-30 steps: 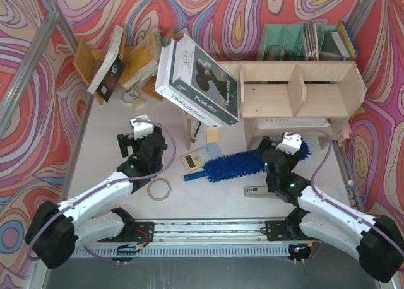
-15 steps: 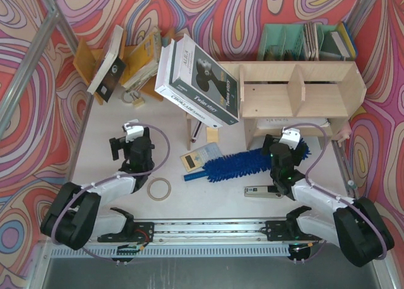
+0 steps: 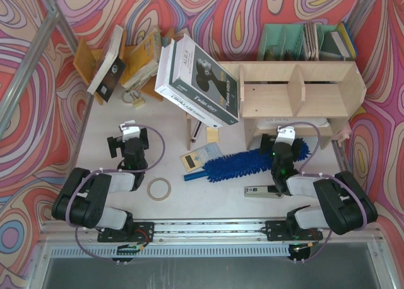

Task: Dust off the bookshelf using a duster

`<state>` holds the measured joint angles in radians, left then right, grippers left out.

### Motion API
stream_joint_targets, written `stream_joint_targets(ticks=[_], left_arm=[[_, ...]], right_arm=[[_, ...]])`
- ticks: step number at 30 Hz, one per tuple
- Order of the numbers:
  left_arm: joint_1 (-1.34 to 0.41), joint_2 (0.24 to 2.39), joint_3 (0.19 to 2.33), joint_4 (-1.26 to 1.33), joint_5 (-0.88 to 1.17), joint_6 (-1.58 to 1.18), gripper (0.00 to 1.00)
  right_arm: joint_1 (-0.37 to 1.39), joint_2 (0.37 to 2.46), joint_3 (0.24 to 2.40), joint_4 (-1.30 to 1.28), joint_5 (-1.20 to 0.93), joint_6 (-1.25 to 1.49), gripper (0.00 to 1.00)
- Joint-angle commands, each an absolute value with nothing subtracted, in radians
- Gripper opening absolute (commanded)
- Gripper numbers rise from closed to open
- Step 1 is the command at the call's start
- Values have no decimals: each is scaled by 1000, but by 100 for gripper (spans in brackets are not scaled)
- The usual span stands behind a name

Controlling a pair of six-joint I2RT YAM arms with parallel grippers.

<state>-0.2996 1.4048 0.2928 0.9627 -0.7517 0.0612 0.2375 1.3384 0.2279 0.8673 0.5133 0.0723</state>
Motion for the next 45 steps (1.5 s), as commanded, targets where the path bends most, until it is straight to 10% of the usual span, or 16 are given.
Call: stream_joint_targets(ticks=[1, 19, 45], left_arm=[[-263, 1474, 284, 1090, -644, 90, 98], [-93, 1535, 333, 987, -418, -59, 98], [-91, 1542, 353, 959, -435, -64, 98]], right_arm=[[175, 1377, 238, 1025, 419, 26, 99], [74, 1583, 225, 1356, 91, -48, 99], [73, 1685, 319, 1279, 166, -24, 99]])
